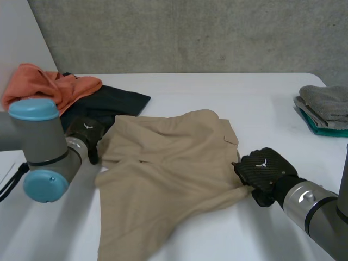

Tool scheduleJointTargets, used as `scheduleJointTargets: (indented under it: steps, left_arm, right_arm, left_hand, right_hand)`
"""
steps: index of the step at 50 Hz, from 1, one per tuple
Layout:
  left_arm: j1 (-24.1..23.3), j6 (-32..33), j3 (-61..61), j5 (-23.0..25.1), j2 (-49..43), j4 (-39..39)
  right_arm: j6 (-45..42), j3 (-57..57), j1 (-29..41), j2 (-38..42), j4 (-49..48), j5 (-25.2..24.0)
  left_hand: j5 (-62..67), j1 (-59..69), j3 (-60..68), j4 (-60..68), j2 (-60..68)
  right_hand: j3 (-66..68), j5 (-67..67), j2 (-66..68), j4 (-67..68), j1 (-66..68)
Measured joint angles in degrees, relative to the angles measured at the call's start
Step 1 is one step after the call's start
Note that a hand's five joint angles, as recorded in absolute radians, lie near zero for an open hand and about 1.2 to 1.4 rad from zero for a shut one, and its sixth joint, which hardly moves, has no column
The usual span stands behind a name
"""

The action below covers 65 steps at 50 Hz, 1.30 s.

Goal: Fold the laundry.

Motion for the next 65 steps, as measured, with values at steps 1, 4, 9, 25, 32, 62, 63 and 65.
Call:
scheduleJointTargets:
  steps: [1, 4, 9, 25, 32, 62, 63, 65]
  left_arm:
    - [-0.1, 0.0, -0.5, -0.1, 0.8, 0.0]
    - [-1.1, -0.3, -3.3, -0.5, 6.4, -0.1]
    - [-2.5, -1.3, -8.3, -0.6, 15.9, -0.2]
    - [-10.5, -25.3, -26.9, 0.0, 39.7, -15.2]
    - [-12.3, -32.8, -32.0, 0.2, 40.4, -19.4]
    - [-18.8, -13.9, -27.4, 0.2, 44.6, -36.7]
    - [-19.4, -12.5, -26.8, 0.1, 46.4, -38.2]
    - [-20.1, -11.3, -25.9, 0.0, 48.5, -39.6]
  right_arm:
    - [0.3, -0.3, 0.2, 0.0, 0.0, 0.0]
    - [2.0, -2.2, 2.0, 0.1, 0.1, 0.0]
    - [4.6, -6.3, 4.9, 1.1, 0.2, 0.2]
    - [10.8, -20.2, 7.1, 12.4, -0.2, 5.9]
    - [10.8, -19.3, 6.6, 12.4, -2.4, 7.1]
    - [-21.3, -7.6, -4.9, -7.6, 24.0, 2.0]
    - [-23.1, -7.3, -5.5, -9.6, 26.5, 1.6]
    - [-25.4, -7.0, -6.3, -13.0, 30.3, 0.7]
  left_hand:
    - [-1.1, -0.7, -0.7, -1.2, -0.7]
    - [-4.2, -1.2, -3.5, -4.2, -3.4]
    - [-4.4, -1.2, -3.6, -4.3, -3.4]
    - [-4.4, -1.2, -3.6, -4.3, -3.4]
    - [-4.4, -1.2, -3.6, -4.3, -3.4]
    - [40.4, 42.9, 41.2, 41.7, 41.7]
    - [40.7, 42.9, 41.2, 41.7, 41.7]
    - [41.0, 42.9, 41.2, 41.7, 41.7]
  right_hand:
    - [0.0, 0.0, 0.0, 0.0, 0.0]
    - [0.0, 0.0, 0.0, 0.0, 0.0]
    - [0.0, 0.2, 0.0, 0.0, 0.0]
    - [0.0, 0.3, 0.0, 0.0, 0.0]
    - [0.0, 0.3, 0.0, 0.0, 0.0]
    - [0.0, 0.3, 0.0, 0.0, 0.0]
    - [0.0, 0.3, 0.0, 0.0, 0.0]
    - [0.0, 0.3, 0.0, 0.0, 0.0]
